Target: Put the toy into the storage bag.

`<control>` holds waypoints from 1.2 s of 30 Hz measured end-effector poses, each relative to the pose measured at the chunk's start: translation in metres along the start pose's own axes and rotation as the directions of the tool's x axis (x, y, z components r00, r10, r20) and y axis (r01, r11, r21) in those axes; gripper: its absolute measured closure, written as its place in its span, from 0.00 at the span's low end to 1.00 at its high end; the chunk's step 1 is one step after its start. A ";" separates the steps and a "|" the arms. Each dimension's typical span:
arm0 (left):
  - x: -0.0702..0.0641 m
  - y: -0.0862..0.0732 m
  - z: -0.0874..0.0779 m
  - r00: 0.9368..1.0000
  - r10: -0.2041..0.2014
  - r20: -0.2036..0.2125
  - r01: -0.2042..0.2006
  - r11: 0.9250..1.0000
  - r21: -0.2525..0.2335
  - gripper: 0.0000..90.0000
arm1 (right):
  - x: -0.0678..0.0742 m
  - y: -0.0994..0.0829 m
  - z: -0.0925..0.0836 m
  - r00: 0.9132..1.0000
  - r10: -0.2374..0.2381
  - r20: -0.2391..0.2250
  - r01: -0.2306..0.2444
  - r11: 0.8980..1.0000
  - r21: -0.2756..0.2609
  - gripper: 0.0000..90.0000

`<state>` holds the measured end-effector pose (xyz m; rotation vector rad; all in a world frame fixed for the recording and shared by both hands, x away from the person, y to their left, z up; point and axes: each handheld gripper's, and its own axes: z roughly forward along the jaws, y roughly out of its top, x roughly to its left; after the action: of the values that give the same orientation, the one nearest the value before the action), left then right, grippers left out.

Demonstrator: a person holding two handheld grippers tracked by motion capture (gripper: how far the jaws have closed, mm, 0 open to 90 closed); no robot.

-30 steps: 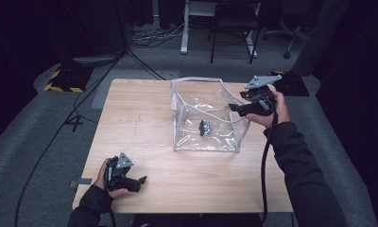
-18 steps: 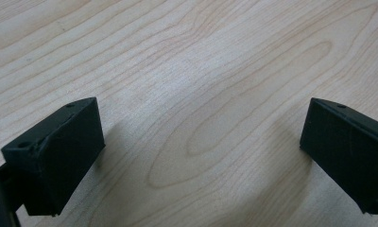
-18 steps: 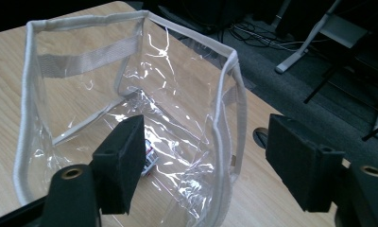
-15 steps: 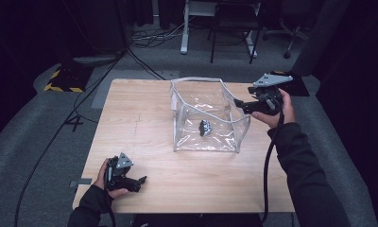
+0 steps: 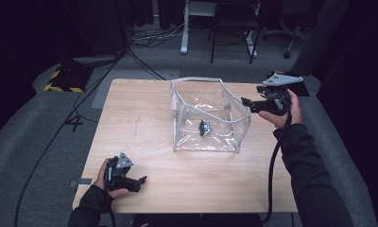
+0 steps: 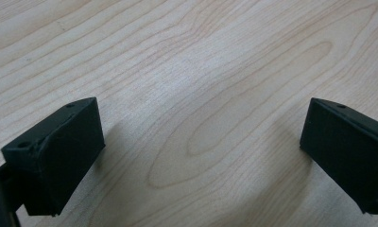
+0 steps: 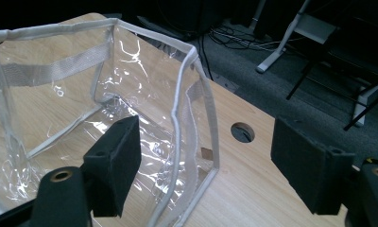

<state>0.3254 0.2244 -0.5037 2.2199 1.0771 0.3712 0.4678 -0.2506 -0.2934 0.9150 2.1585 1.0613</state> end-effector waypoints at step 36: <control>0.000 0.000 0.000 1.000 0.002 -0.003 -0.002 1.000 -0.001 0.01 | -0.022 -0.043 -0.002 0.997 0.036 0.062 -0.039 0.998 0.053 0.29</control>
<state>0.3255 0.2245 -0.5037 2.2206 1.0760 0.3762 0.4656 -0.2881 -0.3241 1.0039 2.1371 0.9841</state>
